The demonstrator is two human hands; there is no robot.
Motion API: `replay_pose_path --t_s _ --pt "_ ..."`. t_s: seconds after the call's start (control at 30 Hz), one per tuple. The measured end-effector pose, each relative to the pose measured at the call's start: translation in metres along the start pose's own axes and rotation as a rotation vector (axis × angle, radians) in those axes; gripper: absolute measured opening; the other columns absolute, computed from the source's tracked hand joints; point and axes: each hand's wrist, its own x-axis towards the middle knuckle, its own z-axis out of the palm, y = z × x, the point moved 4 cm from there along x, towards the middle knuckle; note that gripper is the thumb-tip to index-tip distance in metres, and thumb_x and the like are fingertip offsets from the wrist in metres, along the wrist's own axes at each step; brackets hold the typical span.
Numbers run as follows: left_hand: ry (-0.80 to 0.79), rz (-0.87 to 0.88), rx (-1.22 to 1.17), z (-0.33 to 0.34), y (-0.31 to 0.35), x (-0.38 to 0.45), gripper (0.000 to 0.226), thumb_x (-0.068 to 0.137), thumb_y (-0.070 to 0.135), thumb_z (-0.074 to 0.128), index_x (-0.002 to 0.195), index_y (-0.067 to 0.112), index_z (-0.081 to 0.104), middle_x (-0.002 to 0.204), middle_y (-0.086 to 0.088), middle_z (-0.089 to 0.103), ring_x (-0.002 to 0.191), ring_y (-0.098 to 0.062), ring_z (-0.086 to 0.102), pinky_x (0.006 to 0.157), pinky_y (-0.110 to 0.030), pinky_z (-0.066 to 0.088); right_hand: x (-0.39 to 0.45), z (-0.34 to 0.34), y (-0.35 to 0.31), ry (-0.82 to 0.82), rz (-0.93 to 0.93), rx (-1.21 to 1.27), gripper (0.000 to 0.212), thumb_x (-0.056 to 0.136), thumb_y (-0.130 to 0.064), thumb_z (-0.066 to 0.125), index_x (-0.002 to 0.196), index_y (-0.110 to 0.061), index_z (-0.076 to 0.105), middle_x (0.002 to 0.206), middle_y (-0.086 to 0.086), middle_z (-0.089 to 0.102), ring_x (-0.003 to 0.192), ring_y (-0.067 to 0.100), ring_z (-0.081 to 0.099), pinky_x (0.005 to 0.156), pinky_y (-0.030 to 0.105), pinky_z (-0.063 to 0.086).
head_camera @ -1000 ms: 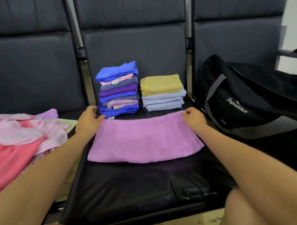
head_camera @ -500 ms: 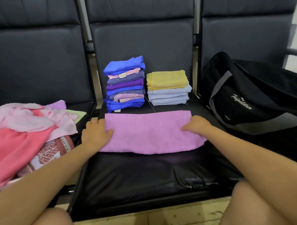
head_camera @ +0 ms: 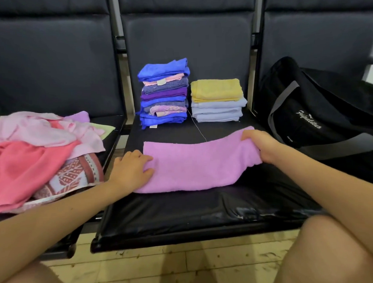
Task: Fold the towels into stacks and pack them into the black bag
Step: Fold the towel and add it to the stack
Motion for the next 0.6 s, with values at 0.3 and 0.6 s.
replay_pose_path --t_s 0.3,0.6 --pt "0.068 0.097 -0.078 0.001 0.004 -0.010 0.040 0.095 0.037 0.048 0.133 0.026 0.053 0.114 0.000 0.054 0.106 -0.020 0.050 0.091 -0.031 0.037 -0.046 0.084 -0.030 -0.256 -0.393 -0.476 0.012 0.088 -0.013 0.051 0.089 -0.005 0.060 0.088 0.010 0.061 0.079 0.022 0.056 0.069 0.032 0.043" --pt "0.109 0.104 -0.085 0.002 0.004 -0.010 0.037 0.094 0.033 0.049 0.130 0.025 0.055 0.115 -0.002 0.056 0.105 -0.021 0.050 0.091 -0.033 0.041 -0.043 0.138 0.002 -0.499 -0.209 -0.376 0.032 0.092 -0.015 0.057 0.119 0.001 0.062 0.099 0.006 0.059 0.089 0.018 0.054 0.076 0.025 0.045"
